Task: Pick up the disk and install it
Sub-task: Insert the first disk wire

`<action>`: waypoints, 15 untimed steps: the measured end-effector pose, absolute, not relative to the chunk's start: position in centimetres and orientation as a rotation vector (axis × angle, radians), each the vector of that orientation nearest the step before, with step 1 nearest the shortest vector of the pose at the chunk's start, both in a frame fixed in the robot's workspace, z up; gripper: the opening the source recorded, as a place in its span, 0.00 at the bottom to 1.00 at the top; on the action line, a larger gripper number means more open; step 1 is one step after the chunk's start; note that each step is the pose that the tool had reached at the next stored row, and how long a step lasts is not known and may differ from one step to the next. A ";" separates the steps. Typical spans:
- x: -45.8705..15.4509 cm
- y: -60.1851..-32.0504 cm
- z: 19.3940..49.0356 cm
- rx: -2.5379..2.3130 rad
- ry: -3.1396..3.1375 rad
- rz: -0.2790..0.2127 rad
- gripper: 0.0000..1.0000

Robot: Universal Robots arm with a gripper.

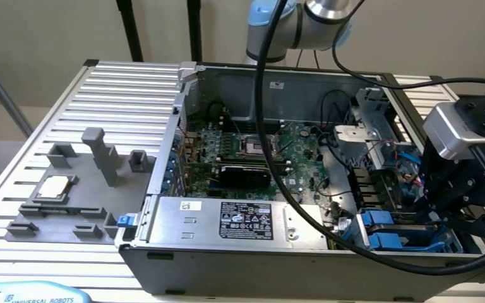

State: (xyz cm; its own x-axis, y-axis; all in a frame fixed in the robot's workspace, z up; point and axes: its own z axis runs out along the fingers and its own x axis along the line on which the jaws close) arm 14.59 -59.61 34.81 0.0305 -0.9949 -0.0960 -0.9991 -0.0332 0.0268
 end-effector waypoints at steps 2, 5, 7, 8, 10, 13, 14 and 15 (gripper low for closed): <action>14.6 -59.3 34.8 -2.218 2.153 0.135 0.18; 14.6 -58.9 34.7 -2.216 2.158 0.131 0.18; 14.6 -58.7 34.7 -2.214 2.164 0.128 0.18; 14.6 -58.7 34.6 -2.211 2.170 0.125 0.18; 14.6 -58.7 34.6 -2.203 2.185 0.117 0.18; 14.6 -58.7 34.4 -2.193 2.208 0.103 0.18; 14.6 -58.7 34.4 -2.192 2.212 0.100 0.18; 14.6 -58.6 34.4 -2.191 2.214 0.097 0.18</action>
